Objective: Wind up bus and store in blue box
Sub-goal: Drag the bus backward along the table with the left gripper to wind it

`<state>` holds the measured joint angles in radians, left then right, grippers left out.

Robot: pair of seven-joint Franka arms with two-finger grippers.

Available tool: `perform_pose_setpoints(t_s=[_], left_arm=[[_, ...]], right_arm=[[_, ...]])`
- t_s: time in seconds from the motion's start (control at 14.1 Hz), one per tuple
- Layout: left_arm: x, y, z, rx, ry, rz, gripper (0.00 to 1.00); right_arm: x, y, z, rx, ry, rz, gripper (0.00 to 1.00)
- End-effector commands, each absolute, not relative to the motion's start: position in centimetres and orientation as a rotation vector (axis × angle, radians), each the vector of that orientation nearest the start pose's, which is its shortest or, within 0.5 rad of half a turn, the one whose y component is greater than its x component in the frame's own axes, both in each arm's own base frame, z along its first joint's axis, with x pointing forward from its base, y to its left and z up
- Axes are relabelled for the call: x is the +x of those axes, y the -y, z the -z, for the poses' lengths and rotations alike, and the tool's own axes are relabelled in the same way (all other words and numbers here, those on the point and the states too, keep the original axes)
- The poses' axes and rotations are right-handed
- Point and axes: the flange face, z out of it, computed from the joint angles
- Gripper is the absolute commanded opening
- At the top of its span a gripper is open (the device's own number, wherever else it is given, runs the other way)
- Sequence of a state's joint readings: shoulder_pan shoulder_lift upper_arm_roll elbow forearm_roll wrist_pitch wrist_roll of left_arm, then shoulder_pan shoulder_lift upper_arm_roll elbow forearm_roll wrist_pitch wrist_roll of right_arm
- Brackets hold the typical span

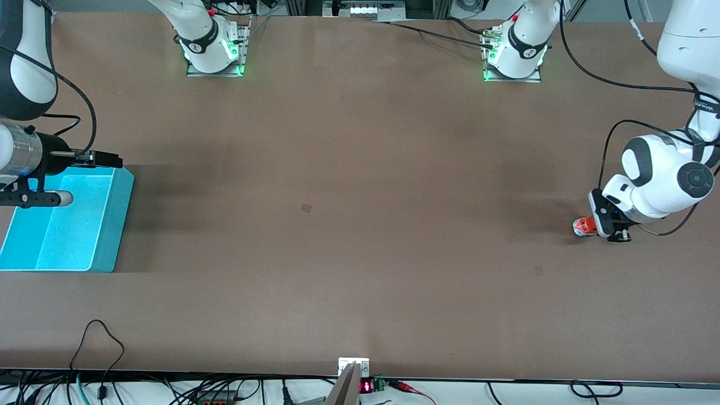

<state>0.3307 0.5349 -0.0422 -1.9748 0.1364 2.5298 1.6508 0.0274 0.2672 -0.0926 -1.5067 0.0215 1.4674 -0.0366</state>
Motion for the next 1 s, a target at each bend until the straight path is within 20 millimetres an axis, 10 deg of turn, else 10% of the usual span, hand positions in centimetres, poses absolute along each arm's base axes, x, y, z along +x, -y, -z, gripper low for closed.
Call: perform_pose_setpoints(t_s=[0.0,0.78,0.92], left_arm=[[59.24,-19.45,-19.05,-2.263,-2.116,-0.044,0.20],[59.39,-19.21,-19.06,-2.236,-2.146,-0.044,0.28],[59.45,-19.14,-19.24,-2.239,-2.142,-0.039,1.00]], right_arm=[[60.53,3.47,-49.92,-3.095,-0.071,-0.469,1.00],[60.58,3.43,-49.84,-3.092,-0.071,-0.469,1.00],[60.60,3.75,-49.82,-3.088,-0.076,-0.468,1.00]])
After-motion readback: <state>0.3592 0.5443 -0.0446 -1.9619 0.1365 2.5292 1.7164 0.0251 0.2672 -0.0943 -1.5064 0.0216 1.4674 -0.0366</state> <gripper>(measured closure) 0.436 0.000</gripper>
